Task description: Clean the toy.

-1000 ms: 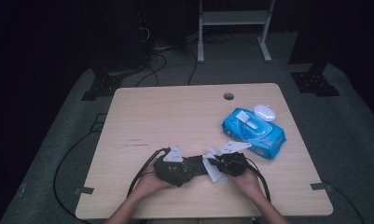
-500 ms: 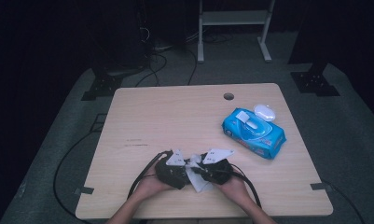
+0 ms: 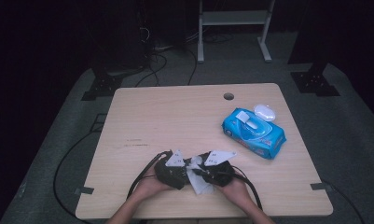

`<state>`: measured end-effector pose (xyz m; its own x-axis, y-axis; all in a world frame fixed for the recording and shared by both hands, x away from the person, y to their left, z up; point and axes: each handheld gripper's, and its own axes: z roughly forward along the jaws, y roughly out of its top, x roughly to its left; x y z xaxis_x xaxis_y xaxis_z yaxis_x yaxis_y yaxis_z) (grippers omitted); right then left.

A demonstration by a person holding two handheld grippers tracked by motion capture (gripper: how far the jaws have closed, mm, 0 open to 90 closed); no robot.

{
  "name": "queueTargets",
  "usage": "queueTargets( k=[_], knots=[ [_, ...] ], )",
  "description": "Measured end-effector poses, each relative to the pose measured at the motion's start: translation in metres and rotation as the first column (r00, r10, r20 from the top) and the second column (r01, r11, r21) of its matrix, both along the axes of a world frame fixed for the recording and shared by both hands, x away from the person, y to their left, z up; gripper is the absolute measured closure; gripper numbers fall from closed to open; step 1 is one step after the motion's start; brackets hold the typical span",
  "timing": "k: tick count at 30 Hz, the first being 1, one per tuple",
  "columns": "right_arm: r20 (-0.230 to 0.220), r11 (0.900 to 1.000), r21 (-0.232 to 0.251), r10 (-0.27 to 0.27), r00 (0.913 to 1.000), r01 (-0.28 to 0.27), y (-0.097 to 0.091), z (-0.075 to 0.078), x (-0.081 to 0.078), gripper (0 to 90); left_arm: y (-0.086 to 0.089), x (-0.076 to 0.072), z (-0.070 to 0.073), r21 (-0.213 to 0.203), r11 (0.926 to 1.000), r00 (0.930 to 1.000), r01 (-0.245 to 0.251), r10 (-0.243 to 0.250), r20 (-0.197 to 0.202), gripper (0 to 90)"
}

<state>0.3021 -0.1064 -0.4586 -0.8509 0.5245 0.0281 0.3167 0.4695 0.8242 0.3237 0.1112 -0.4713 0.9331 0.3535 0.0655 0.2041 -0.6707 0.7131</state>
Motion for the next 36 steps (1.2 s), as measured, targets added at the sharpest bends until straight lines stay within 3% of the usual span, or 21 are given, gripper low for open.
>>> queueTargets(
  k=[2,3,5,7,9,12,14,16,18,20,23,28,30,36],
  knots=[
    [0.036,0.9969,-0.047,-0.061,0.9975,0.063,-0.013,-0.001,0.005,79.9,0.001,0.000,0.002,-0.010,0.9999,1.0000,0.005,-0.005,0.008,24.9],
    [0.039,0.9939,-0.066,-0.086,0.9956,0.088,-0.020,-0.001,0.008,80.3,0.001,0.001,0.003,-0.014,0.9999,1.0000,0.005,-0.005,0.003,24.9],
    [0.012,0.9907,-0.056,-0.123,0.9923,0.124,-0.029,-0.003,0.011,80.6,0.002,0.001,0.002,-0.016,0.9999,1.0000,0.007,-0.007,0.000,24.9],
    [-0.002,0.9921,-0.028,-0.122,0.9925,0.122,-0.028,-0.003,0.009,80.6,0.002,0.001,0.001,-0.009,1.0000,1.0000,0.003,-0.003,-0.009,24.9],
    [-0.021,0.9971,-0.004,-0.076,0.9969,0.076,-0.020,-0.002,0.006,80.6,0.002,0.002,0.000,-0.004,1.0000,1.0000,0.005,-0.005,-0.005,24.9],
    [0.020,0.9975,-0.050,-0.048,0.9986,0.049,-0.012,0.001,0.005,80.7,0.002,0.001,0.001,-0.001,1.0000,1.0000,0.002,-0.002,-0.002,24.9],
    [0.024,0.9948,-0.060,-0.081,0.9964,0.083,-0.019,0.002,0.009,80.7,0.003,0.001,0.000,-0.003,1.0000,1.0000,-0.002,0.002,-0.005,24.9],
    [0.027,0.9856,-0.088,-0.143,0.9894,0.145,-0.032,0.001,0.015,80.7,0.004,0.002,0.000,-0.004,1.0000,1.0000,-0.001,0.001,-0.008,24.8],
    [-0.036,0.9838,-0.047,-0.175,0.9839,0.173,-0.044,0.000,0.021,80.3,0.004,0.002,0.000,-0.006,1.0000,1.0000,0.001,-0.001,-0.010,24.8],
    [-0.060,0.9852,-0.036,-0.170,0.9837,0.168,-0.046,-0.001,0.022,78.2,0.004,0.003,0.000,-0.007,1.0000,0.9999,0.000,0.000,-0.011,24.8],
    [-0.048,0.9884,-0.037,-0.149,0.9877,0.147,-0.040,0.003,0.020,65.9,0.003,0.002,0.000,-0.009,1.0000,1.0000,-0.003,0.003,-0.008,24.8],
    [0.013,0.9878,-0.028,-0.153,0.9882,0.153,-0.049,0.016,0.013,61.3,0.004,0.003,0.000,-0.009,1.0000,0.9999,0.000,0.000,-0.011,24.8],
    [0.009,0.9874,-0.015,-0.157,0.9875,0.158,-0.053,0.017,0.011,61.1,0.004,0.003,0.000,-0.016,0.9999,0.9999,-0.004,0.003,-0.016,24.8],
    [0.006,0.9898,-0.018,-0.141,0.9899,0.141,-0.046,0.012,0.015,79.6,0.003,0.002,0.001,-0.016,0.9999,0.9999,-0.004,0.004,-0.010,24.8]
  ],
)
